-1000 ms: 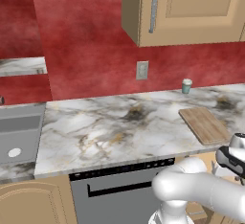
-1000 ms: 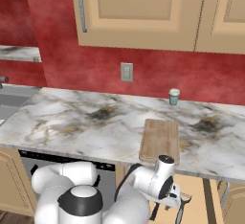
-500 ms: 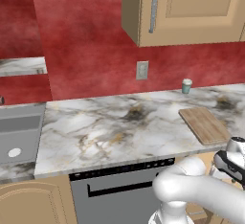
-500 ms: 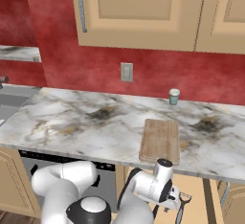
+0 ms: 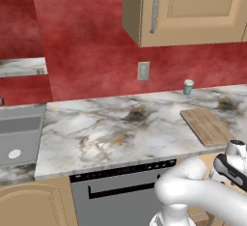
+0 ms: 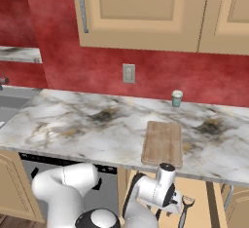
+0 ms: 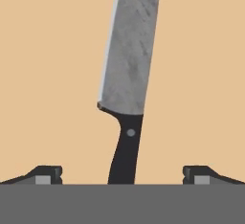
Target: Open the drawer on the right and place the cutting tools on the cutting board.
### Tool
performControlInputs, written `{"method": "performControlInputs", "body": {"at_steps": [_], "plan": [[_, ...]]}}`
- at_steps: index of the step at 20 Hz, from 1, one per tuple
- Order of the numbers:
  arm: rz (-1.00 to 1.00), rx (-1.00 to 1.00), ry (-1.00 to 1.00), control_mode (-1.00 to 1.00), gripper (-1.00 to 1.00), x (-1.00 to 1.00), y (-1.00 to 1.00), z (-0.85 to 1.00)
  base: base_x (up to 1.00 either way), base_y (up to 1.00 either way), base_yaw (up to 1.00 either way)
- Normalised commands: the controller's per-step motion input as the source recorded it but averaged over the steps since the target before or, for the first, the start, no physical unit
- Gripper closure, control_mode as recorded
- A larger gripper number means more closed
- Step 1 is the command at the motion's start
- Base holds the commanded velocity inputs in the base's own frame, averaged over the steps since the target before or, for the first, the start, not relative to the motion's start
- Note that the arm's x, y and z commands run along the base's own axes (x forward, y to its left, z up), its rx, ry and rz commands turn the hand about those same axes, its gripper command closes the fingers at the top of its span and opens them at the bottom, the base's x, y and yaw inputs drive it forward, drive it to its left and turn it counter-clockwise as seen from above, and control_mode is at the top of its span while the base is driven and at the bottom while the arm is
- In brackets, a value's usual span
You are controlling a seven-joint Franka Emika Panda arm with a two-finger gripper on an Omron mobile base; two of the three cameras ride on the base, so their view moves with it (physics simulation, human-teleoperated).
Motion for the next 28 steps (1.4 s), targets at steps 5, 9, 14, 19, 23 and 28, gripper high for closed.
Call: {"method": "performControlInputs", "body": {"at_steps": [5, 9, 14, 19, 23, 28], "plan": [[0.0, 0.0, 0.0, -1.0, -1.0, 0.0, 0.0, -0.29, 0.0, 0.0, 0.0], [0.0, 0.0, 0.0, -1.0, -1.0, 0.0, 0.0, -0.2, 0.0, 0.0, 0.0], [0.0, 0.0, 0.0, -1.0, -1.0, 0.0, 0.0, -0.18, 0.0, 0.0, 0.0], [0.0, 0.0, 0.01, -1.0, -1.0, 0.0, 0.0, -0.1, 0.0, 0.0, 0.0], [0.0, 0.0, 0.0, -1.0, 1.0, 0.0, 0.0, -0.05, 0.0, 0.0, 0.0], [0.0, 0.0, 0.0, -1.0, 1.0, 0.0, 0.0, -0.05, 0.0, 0.0, 0.0]]}}
